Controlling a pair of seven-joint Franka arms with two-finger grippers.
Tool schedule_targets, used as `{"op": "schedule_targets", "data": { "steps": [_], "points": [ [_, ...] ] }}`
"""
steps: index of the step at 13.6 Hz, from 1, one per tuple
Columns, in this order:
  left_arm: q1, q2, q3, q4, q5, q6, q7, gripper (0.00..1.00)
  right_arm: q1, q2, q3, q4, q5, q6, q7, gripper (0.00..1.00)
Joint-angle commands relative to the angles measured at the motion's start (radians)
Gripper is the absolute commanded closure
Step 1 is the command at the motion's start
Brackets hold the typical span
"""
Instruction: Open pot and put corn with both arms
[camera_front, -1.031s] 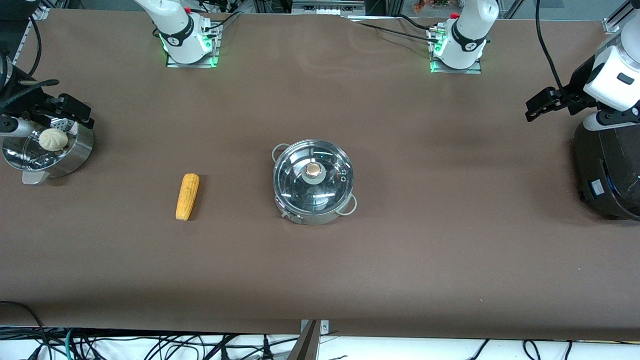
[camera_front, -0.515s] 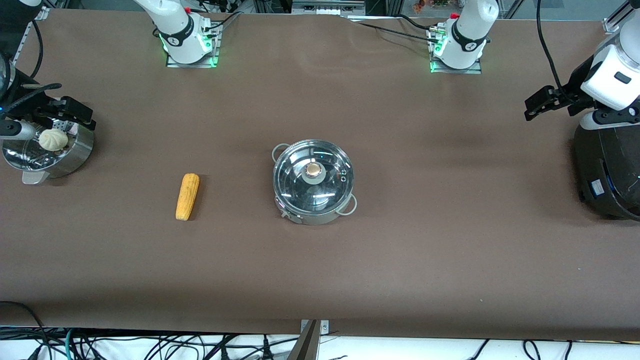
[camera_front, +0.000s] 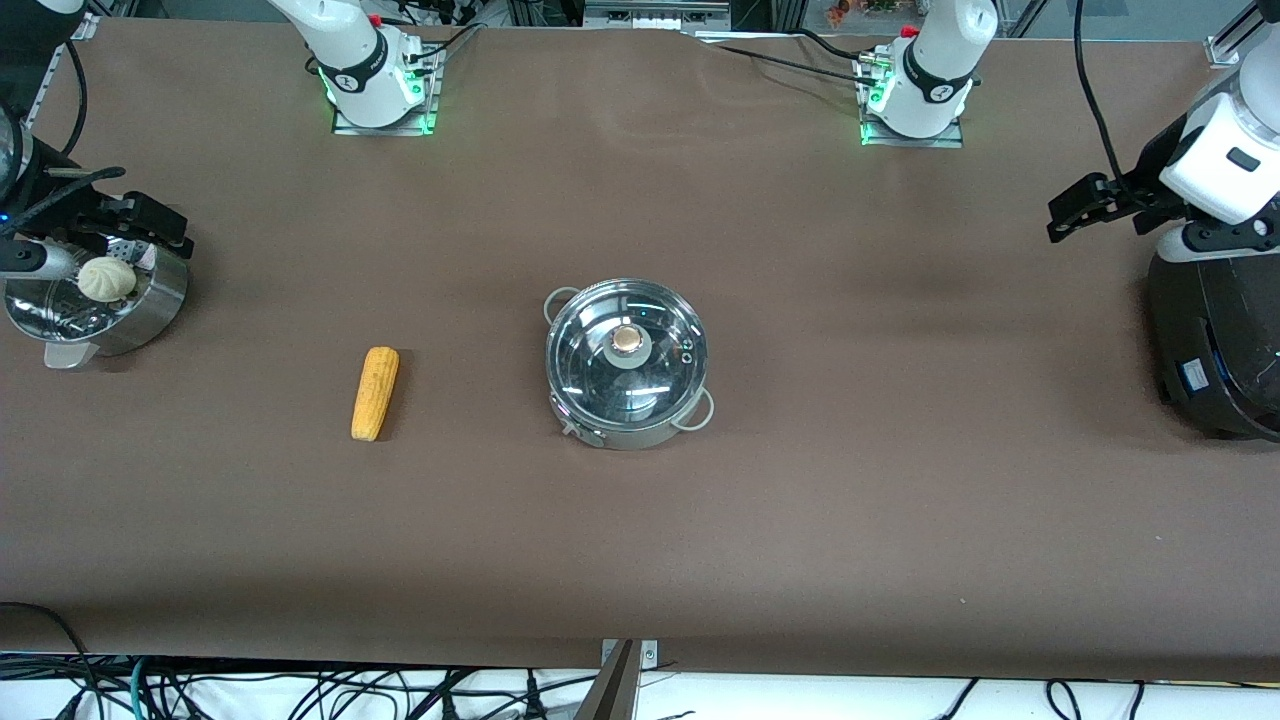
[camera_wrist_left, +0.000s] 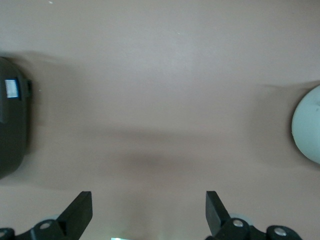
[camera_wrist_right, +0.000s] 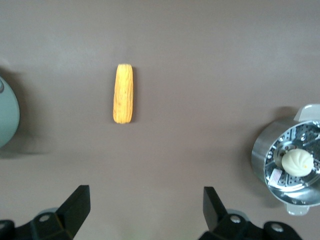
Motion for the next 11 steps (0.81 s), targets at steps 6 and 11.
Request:
{"op": "schedule_targets", "data": {
  "steps": [6,11],
  "points": [
    [0.01,0.081,-0.068,-0.054,-0.115,0.024,0.005,0.0,0.027,0.135,0.028,-0.002,0.014,-0.012,0.017,0.0],
    [-0.009,0.19,-0.273,-0.028,-0.174,0.242,-0.324,0.0,0.101,0.256,0.028,-0.126,0.014,0.288,0.181,0.0]
  ]
}}
